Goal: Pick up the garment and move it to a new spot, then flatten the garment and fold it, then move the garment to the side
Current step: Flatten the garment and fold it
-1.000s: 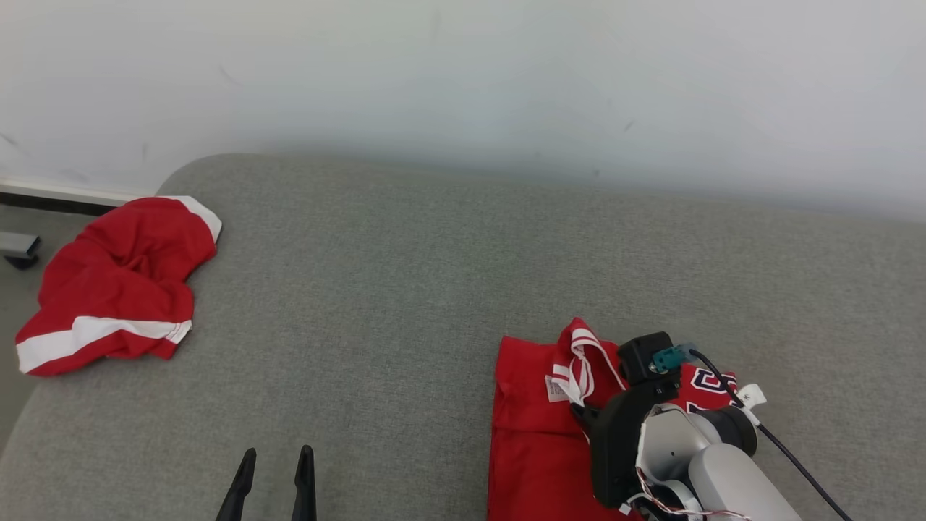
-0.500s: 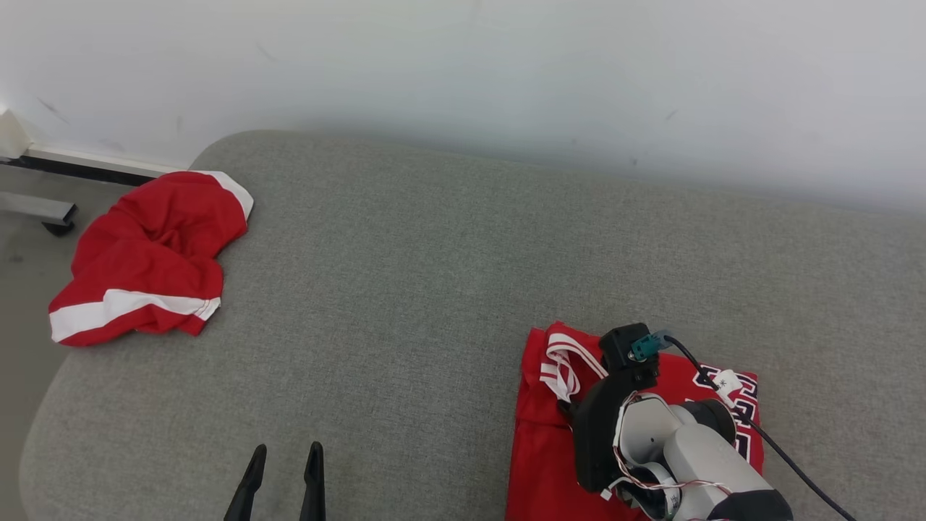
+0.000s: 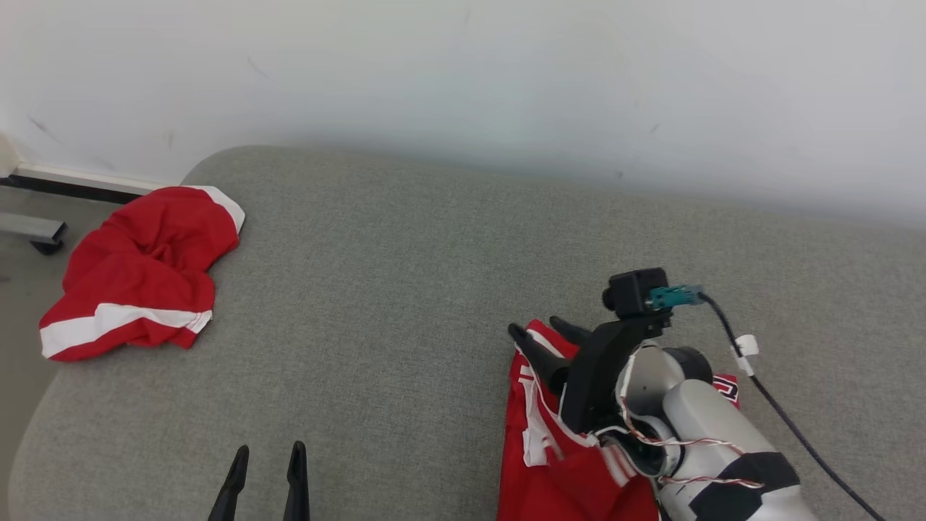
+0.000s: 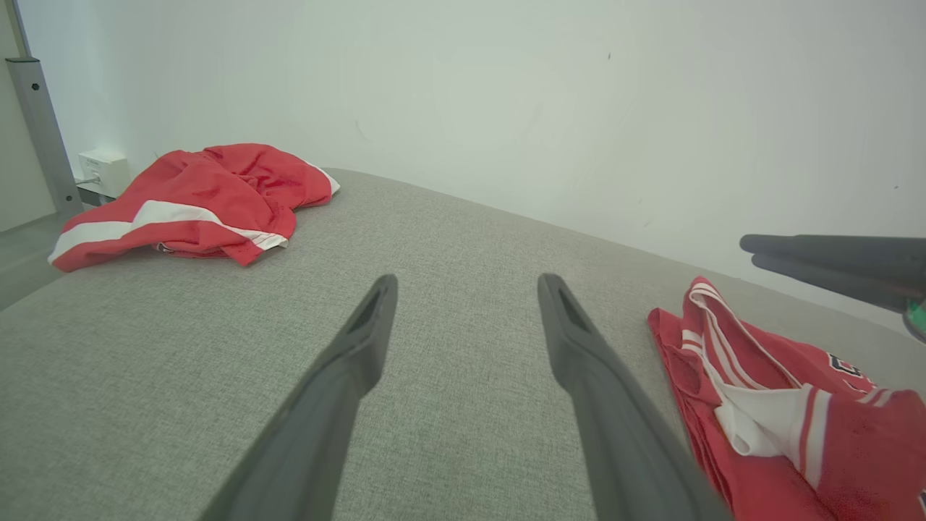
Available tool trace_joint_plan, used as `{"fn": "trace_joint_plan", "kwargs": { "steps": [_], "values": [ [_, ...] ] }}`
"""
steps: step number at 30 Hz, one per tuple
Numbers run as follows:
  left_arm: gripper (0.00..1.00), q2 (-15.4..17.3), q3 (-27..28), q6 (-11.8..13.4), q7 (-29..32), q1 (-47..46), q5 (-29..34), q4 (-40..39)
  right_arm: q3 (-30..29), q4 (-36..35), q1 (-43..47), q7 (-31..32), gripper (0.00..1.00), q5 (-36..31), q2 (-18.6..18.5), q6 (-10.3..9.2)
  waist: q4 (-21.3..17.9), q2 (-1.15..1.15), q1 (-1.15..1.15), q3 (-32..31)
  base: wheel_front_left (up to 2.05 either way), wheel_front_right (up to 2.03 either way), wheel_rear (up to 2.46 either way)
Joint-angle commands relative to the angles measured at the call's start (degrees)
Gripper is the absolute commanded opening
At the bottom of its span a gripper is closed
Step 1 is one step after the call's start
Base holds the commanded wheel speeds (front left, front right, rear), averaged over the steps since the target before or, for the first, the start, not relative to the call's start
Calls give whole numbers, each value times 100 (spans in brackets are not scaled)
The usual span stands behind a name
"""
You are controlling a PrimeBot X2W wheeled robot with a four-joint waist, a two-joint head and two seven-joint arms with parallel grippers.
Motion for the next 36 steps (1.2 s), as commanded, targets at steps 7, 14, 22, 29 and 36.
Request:
{"fn": "trace_joint_plan", "kwargs": {
  "steps": [7,14,22,29,36],
  "values": [
    [100,0,80,-1,-17,213,64,-49,-731,-427,337,-493,100,-442,-597,-14,-241,0,0,-265,0,0,0],
    [100,1,170,15,-17,272,56,-74,-1506,-1310,1437,-1235,100,-1203,-1127,-14,-444,0,0,-381,0,0,0],
    [100,0,291,27,-17,300,88,-27,-1950,-2026,2716,-2171,100,-1736,-1176,-14,-752,0,0,-467,0,0,0],
    [100,-1,392,20,-17,336,201,83,-2064,-2216,3316,-2637,100,-2094,-1048,-14,-1029,0,0,-559,0,0,0],
    [100,0,512,7,-17,226,279,297,-2132,-2244,3537,-2877,100,-2145,-800,-14,-1294,0,0,-640,0,0,0]
  ]
}}
